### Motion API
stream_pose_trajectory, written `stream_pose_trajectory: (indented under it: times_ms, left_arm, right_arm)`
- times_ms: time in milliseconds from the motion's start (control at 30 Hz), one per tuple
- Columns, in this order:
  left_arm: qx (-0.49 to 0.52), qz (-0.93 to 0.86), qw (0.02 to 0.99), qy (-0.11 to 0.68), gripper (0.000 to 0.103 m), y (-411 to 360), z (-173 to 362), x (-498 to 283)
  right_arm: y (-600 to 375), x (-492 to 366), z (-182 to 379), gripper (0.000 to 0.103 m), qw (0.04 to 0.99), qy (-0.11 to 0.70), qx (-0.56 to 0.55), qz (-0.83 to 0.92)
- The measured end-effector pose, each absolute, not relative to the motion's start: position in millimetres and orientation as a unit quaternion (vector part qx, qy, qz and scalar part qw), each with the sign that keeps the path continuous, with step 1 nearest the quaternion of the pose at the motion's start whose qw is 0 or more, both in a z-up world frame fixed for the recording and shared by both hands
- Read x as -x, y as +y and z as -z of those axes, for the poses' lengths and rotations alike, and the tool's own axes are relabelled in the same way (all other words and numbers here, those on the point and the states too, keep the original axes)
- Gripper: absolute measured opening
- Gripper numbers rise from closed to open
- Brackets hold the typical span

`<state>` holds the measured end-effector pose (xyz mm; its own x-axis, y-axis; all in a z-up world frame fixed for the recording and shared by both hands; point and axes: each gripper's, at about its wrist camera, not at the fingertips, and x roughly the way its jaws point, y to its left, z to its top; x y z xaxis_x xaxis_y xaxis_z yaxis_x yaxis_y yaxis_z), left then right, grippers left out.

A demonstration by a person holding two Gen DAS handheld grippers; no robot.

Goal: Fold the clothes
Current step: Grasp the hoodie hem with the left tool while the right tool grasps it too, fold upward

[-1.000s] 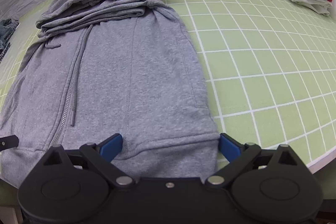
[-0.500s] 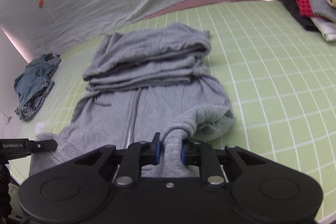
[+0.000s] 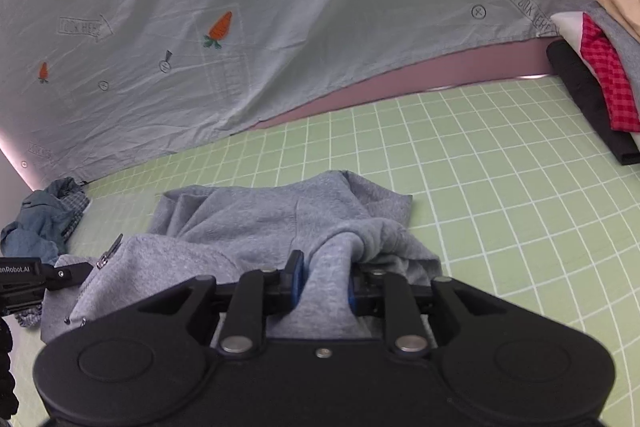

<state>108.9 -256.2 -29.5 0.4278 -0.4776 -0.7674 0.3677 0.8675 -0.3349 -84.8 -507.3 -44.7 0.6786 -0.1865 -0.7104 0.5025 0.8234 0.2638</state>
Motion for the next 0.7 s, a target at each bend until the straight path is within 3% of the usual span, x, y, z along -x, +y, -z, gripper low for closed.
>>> stream_pose_trajectory:
  times_ms: [167,267,400,533,633,667,700]
  left_arm:
    - [0.047,0.239,0.827,0.507,0.018,-262.2,53.3,-120.3]
    - [0.06,0.239,0.821,0.514,0.025,-254.9,50.8,-114.8]
    - [0.081,0.226,0.814,0.529,0.047,-243.0,43.7,-102.9]
    - [0.088,0.233,0.805,0.539,0.047,-235.8,43.5,-93.8]
    - [0.093,0.239,0.798,0.545,0.045,-230.4,43.3,-86.9]
    - [0.095,0.241,0.796,0.547,0.043,-231.0,44.0,-85.9]
    - [0.098,0.246,0.793,0.548,0.029,-232.0,44.6,-85.6]
  right_arm:
    - [-525.5,61.8,82.3,0.034,0.859,0.398,-0.253,0.2]
    - [-523.6,66.4,82.1,0.043,0.859,0.399,-0.258,0.193]
    - [-518.0,78.5,75.1,0.056,0.855,0.403,-0.262,0.193]
    - [-516.0,94.2,66.1,0.069,0.855,0.397,-0.271,0.195]
    - [-519.4,105.3,67.4,0.069,0.848,0.397,-0.296,0.191]
    - [-520.9,107.6,69.8,0.062,0.845,0.397,-0.307,0.185]
    - [-521.9,108.8,72.5,0.047,0.843,0.397,-0.318,0.176]
